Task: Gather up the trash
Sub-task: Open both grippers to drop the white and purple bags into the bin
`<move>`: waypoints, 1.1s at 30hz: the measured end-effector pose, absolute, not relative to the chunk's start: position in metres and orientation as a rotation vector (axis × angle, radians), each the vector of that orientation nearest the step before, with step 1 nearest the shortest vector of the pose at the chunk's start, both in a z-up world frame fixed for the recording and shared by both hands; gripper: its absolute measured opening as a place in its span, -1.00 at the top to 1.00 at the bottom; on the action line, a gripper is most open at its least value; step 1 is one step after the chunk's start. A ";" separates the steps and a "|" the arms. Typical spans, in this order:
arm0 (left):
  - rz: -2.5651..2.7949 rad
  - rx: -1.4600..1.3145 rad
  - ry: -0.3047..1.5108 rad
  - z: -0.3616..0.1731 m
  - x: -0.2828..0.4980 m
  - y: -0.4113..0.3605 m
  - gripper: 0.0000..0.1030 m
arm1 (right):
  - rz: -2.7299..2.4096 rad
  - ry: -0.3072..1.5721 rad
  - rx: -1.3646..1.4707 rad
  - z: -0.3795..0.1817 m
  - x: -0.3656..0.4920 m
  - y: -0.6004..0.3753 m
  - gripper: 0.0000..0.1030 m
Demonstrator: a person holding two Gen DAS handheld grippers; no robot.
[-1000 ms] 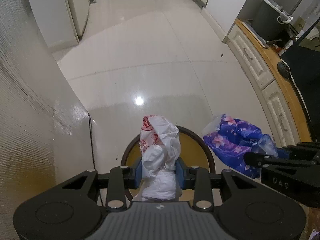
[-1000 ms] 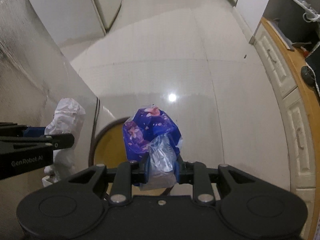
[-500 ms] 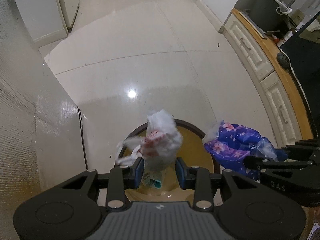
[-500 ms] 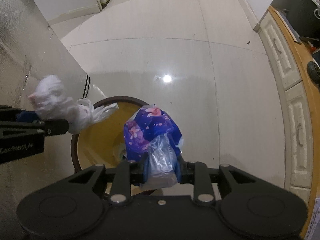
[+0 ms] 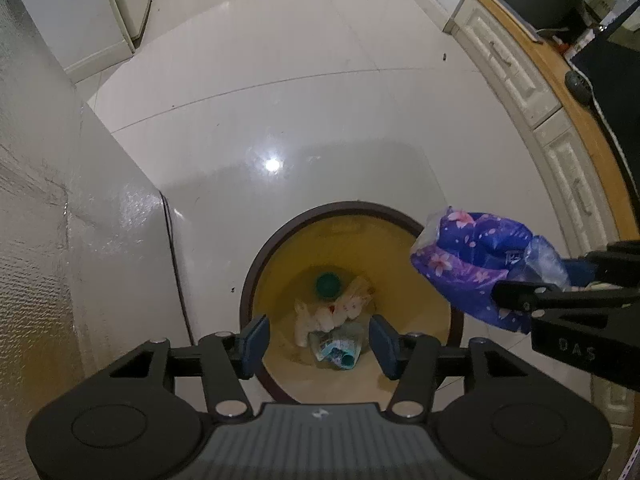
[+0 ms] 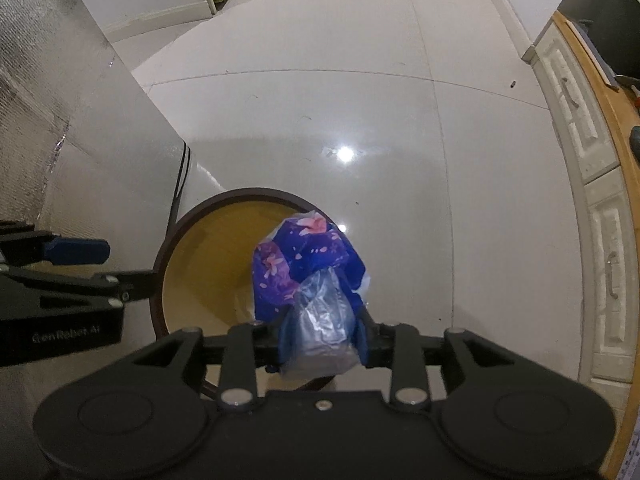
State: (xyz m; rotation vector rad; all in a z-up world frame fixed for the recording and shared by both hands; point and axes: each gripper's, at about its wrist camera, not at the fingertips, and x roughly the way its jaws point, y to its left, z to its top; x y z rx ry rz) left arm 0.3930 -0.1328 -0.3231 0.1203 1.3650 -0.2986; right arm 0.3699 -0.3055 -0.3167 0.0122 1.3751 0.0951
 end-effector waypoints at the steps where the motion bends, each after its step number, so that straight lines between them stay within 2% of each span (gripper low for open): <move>1: -0.293 0.125 1.369 -0.324 0.393 -0.132 -0.15 | 0.098 1.372 0.011 -0.317 0.370 -0.306 0.28; 4: -0.274 0.141 1.384 -0.326 0.393 -0.129 -0.23 | 0.109 1.365 0.014 -0.318 0.369 -0.305 0.04; 6: -0.258 0.155 1.395 -0.328 0.393 -0.128 -0.32 | 0.116 1.368 0.019 -0.319 0.368 -0.304 -0.01; 11: -0.229 0.175 1.422 -0.330 0.393 -0.123 -0.42 | 0.125 1.377 0.012 -0.320 0.369 -0.301 -0.28; 19: -0.205 0.184 1.446 -0.331 0.391 -0.119 -0.59 | 0.146 1.418 -0.046 -0.324 0.362 -0.295 -0.54; 25: -0.180 0.183 1.453 -0.326 0.389 -0.114 -0.85 | 0.132 1.424 -0.010 -0.321 0.360 -0.302 -0.87; 27: -0.171 0.185 1.450 -0.324 0.388 -0.113 -0.95 | 0.129 1.430 0.003 -0.319 0.359 -0.303 -0.92; 33: -0.172 0.173 1.443 -0.312 0.383 -0.108 -1.00 | 0.093 1.425 0.001 -0.313 0.353 -0.306 -1.00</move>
